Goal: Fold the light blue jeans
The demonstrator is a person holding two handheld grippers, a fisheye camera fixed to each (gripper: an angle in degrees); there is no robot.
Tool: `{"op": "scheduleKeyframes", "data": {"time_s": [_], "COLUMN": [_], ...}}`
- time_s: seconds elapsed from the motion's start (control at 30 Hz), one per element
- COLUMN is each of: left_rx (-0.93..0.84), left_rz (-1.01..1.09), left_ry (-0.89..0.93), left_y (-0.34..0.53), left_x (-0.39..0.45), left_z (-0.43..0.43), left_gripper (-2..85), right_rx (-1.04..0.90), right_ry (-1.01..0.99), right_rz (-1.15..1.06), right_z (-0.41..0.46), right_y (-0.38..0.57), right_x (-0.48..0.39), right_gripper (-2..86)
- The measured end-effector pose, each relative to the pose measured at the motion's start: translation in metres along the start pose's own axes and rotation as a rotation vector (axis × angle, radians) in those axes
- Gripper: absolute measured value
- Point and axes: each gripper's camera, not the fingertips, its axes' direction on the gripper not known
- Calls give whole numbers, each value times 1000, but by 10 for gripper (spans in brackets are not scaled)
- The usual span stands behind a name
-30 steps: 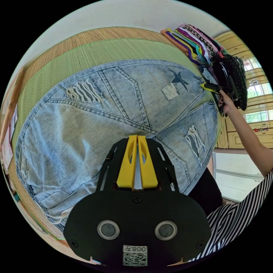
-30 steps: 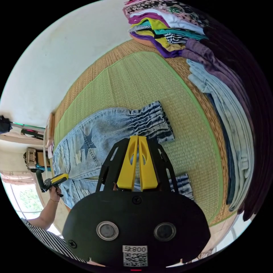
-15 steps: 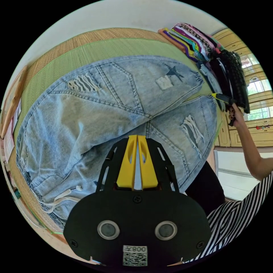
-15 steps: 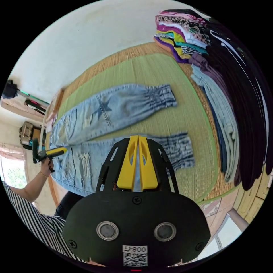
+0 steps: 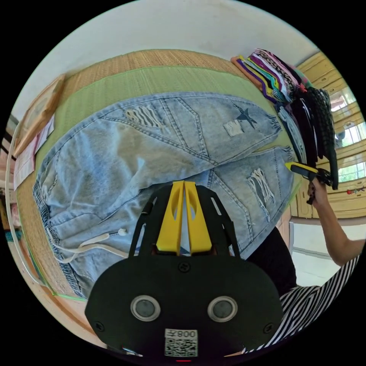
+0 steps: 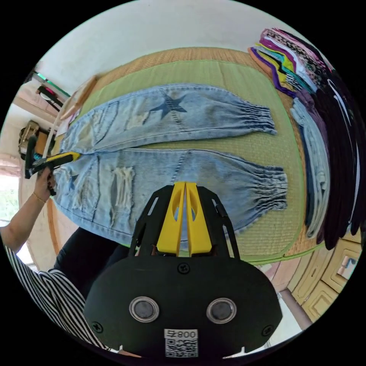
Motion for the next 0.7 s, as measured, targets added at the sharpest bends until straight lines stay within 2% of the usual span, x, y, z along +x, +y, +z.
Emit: {"op": "scheduleKeyframes", "data": {"time_s": [0.13,0.3,0.37,0.53,0.7], "left_rx": [-119,-76,-44,-37,-151], "left_rz": [-73,-2,21,-8,-64], "left_ry": [8,30,72,43,-39], "left_y": [-11,-3,16,72,109], "left_x": [-13,-2,0,-6,-12], "left_z": [26,11,0,-13,13], "left_gripper": [1,1,1,1,1], "right_rx": [-74,-120,-116,-119,-204], "right_ry": [-105,-59,-106,-101,-73], "right_rz": [-116,-132,-156,-200,-249], "right_z": [24,41,38,35,53], "right_y": [-2,-4,-2,10,18], "right_x": [-51,-73,-78,-97,-121], "right_gripper": [0,0,0,0,1]}}
